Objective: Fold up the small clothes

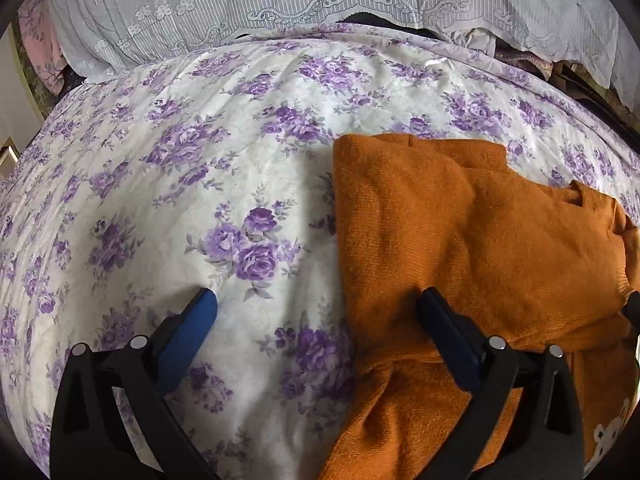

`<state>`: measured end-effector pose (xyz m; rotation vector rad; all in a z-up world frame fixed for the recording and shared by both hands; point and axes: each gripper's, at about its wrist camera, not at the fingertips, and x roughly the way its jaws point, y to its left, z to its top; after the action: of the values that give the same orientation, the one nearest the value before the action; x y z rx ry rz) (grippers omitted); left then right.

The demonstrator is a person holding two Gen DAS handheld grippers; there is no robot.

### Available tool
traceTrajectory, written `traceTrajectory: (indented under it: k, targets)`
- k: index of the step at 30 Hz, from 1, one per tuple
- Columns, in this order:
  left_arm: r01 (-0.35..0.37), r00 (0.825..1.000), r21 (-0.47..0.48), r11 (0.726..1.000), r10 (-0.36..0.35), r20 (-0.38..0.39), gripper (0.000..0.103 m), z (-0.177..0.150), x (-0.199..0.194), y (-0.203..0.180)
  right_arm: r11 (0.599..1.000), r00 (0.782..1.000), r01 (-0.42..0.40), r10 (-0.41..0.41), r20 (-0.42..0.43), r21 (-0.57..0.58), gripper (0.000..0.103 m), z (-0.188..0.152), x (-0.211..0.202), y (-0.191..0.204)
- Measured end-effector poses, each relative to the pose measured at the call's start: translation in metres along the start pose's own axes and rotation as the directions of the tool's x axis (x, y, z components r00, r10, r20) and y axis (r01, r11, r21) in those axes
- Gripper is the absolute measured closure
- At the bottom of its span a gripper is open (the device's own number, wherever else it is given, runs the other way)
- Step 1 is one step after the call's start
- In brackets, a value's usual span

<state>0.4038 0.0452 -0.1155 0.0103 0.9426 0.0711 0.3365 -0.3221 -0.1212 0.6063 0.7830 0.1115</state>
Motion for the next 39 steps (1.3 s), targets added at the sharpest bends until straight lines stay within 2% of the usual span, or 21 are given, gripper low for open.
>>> traceTrajectory:
  k: [2, 3, 4, 6, 9, 11, 13, 14, 17, 20, 22, 23, 24, 26, 27, 30, 32, 34, 35, 37, 39]
  targets:
    - [0.023, 1.000, -0.026, 0.999, -0.022, 0.022, 0.004, 0.005, -0.013, 0.005, 0.999, 0.991, 0.039, -0.039, 0.126, -0.002, 0.078, 0.006, -0.025, 0.005]
    - [0.039, 0.998, -0.038, 0.999, -0.037, 0.045, 0.004, 0.010, -0.020, 0.006, 0.999, 0.985, 0.044, -0.038, 0.169, -0.032, 0.078, 0.008, -0.033, 0.012]
    - [0.056, 0.996, -0.049, 0.997, -0.052, 0.068, 0.004, 0.015, -0.028, 0.006, 0.996, 0.984, 0.038, -0.024, 0.174, -0.082, 0.078, 0.010, -0.034, 0.022]
    - [0.110, 0.991, -0.047, 0.993, -0.106, 0.087, 0.004, 0.027, -0.037, -0.001, 0.983, 0.990, 0.032, -0.007, 0.142, -0.179, 0.079, 0.017, -0.021, 0.046]
    - [0.161, 0.986, 0.016, 0.987, -0.162, 0.043, 0.004, 0.045, -0.024, -0.030, 0.966, 0.995, 0.038, -0.013, 0.099, -0.256, 0.080, 0.022, 0.013, 0.072]
    - [0.128, 0.992, 0.061, 0.990, -0.128, 0.011, 0.004, 0.050, -0.002, -0.050, 0.957, 0.997, 0.076, -0.072, 0.025, -0.279, 0.080, 0.022, 0.049, 0.076]
    - [0.073, 0.996, 0.092, 0.993, -0.069, -0.050, 0.004, 0.045, 0.031, -0.063, 0.947, 0.988, 0.125, -0.148, -0.054, -0.297, 0.086, 0.018, 0.084, 0.070]
    - [0.086, 0.996, 0.054, 0.995, -0.085, -0.030, 0.004, 0.043, 0.039, -0.059, 0.948, 0.991, 0.112, -0.127, -0.032, -0.297, 0.086, 0.017, 0.084, 0.069]
    - [0.149, 0.987, -0.018, 0.989, -0.150, -0.060, 0.004, 0.044, 0.035, -0.042, 0.948, 0.993, 0.117, -0.121, 0.005, -0.294, 0.088, 0.018, 0.064, 0.075]
    - [0.175, 0.985, 0.001, 0.985, -0.175, -0.006, 0.006, 0.031, 0.006, -0.030, 0.924, 0.994, 0.107, -0.090, 0.065, -0.368, 0.086, 0.000, 0.033, 0.084]
    - [0.141, 0.990, 0.054, 0.989, -0.142, 0.015, 0.005, 0.017, -0.007, -0.029, 0.919, 0.992, 0.124, -0.124, 0.023, -0.374, 0.085, -0.009, 0.032, 0.077]
    - [0.112, 0.994, 0.066, 0.992, -0.112, 0.003, 0.005, 0.010, -0.006, -0.030, 0.923, 0.988, 0.128, -0.150, -0.033, -0.362, 0.085, -0.014, 0.044, 0.068]
    - [0.090, 0.996, 0.082, 0.993, -0.088, -0.030, 0.004, 0.003, 0.001, -0.033, 0.932, 0.992, 0.104, -0.124, -0.036, -0.347, 0.085, -0.013, 0.047, 0.059]
    - [0.104, 0.994, 0.060, 0.993, -0.102, -0.026, 0.004, -0.001, 0.007, -0.028, 0.949, 0.993, 0.085, -0.104, -0.048, -0.305, 0.089, -0.005, 0.041, 0.055]
    - [0.104, 0.994, 0.038, 0.994, -0.103, -0.040, 0.004, 0.000, 0.005, -0.023, 0.951, 0.993, 0.100, -0.115, -0.032, -0.294, 0.093, -0.005, 0.034, 0.056]
    - [0.116, 0.993, 0.014, 0.993, -0.116, 0.011, 0.005, -0.009, -0.021, -0.010, 0.943, 0.997, 0.078, -0.073, 0.026, -0.324, 0.087, -0.017, 0.007, 0.062]
    - [0.053, 0.998, 0.050, 0.997, -0.055, 0.028, 0.005, -0.018, -0.029, -0.011, 0.936, 0.995, 0.093, -0.100, -0.003, -0.338, 0.082, -0.026, 0.008, 0.059]
    - [0.012, 1.000, 0.092, 0.996, -0.010, -0.016, 0.004, -0.024, -0.011, -0.014, 0.948, 0.994, 0.074, -0.096, -0.058, -0.308, 0.081, -0.029, 0.026, 0.047]
    - [0.024, 0.999, 0.086, 0.996, -0.021, -0.040, 0.004, -0.025, 0.000, -0.013, 0.957, 0.996, 0.053, -0.072, -0.058, -0.285, 0.081, -0.026, 0.024, 0.043]
    - [0.044, 0.998, 0.058, 0.997, -0.042, -0.038, 0.004, -0.023, -0.005, -0.008, 0.961, 0.997, 0.044, -0.060, -0.050, -0.273, 0.083, -0.025, 0.017, 0.042]
    - [0.034, 0.999, 0.056, 0.998, -0.033, -0.009, 0.005, -0.028, -0.015, -0.008, 0.963, 0.998, 0.049, -0.056, -0.017, -0.264, 0.082, -0.030, 0.006, 0.042]
